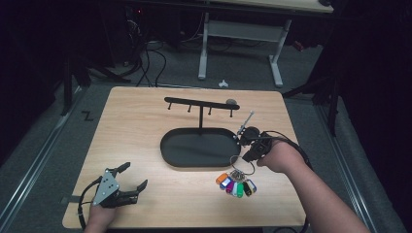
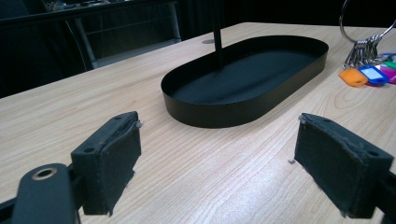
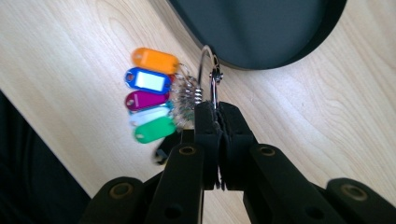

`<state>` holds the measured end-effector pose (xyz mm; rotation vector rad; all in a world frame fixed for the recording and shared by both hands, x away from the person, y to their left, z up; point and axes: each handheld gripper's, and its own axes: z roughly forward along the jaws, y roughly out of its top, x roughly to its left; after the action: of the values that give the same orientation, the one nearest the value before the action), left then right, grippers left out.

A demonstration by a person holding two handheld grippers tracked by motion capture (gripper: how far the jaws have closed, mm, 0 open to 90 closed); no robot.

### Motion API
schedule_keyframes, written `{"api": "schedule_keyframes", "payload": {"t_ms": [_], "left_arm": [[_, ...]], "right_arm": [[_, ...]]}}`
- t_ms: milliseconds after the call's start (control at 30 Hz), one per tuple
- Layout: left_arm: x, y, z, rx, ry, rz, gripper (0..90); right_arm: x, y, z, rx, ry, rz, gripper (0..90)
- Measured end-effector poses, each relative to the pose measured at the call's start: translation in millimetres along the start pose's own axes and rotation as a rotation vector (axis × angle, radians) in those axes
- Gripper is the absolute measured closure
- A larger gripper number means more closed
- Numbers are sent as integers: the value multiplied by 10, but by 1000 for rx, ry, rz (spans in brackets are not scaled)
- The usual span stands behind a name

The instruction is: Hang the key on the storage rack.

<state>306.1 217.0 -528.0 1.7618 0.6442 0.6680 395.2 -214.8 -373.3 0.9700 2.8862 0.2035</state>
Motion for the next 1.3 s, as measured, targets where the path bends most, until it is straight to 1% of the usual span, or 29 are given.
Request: {"api": "schedule_keyframes", "payload": {"t_ms": [33,133,200,233,267,333,500,533,567,600,633,733,1000,1067,1133,1233,1267,1300], "left_arm": [[0,0,0,0,0,0,150],[-1,-1,-1,-2,-1,0,150],[1,-1,-1,-1,-2,-1,150],[1,-1,-1,-1,-2,-1,150],[1,-1,-1,-1,-2,-1,150],[-1,-1,-1,-1,0,0,150],[1,0,-1,0,-1,-1,150],[0,0,0,-1,-1,0,150],[0,0,0,-1,-1,0,150],[0,0,0,-1,-1,0,150],[1,0,-1,-1,-2,-1,150],[2,-1,-2,-3,-3,-2,150],[3,-1,-1,-4,-3,-3,150],[2,-1,-1,-3,-3,-2,150],[2,-1,-1,-2,-3,-2,150],[0,0,1,0,-3,1,150],[0,0,1,-1,-3,0,150],[0,-1,0,-1,-3,0,150]], "right_arm": [[0,0,0,0,0,0,877],[4,12,-85,-13,7,-1,877],[5,35,-178,-20,2,-1,877],[5,35,-178,-20,2,-1,877],[7,56,-240,-22,-2,-6,877],[8,68,-270,-21,-6,-9,878],[22,140,-438,-29,-28,-11,878],[27,169,-495,-36,-36,-24,878],[27,169,-495,-36,-36,-24,878],[36,199,-545,-39,-38,-25,878],[36,199,-545,-39,-38,-25,878],[38,259,-634,-48,-44,-32,877],[7,360,-768,-68,-51,-19,877],[-21,393,-801,-77,-57,-20,877],[-59,428,-835,-86,-63,-8,877],[-89,457,-857,-97,-68,-4,877],[-105,472,-868,-98,-74,-1,877],[-113,481,-871,-96,-70,6,878]]}}
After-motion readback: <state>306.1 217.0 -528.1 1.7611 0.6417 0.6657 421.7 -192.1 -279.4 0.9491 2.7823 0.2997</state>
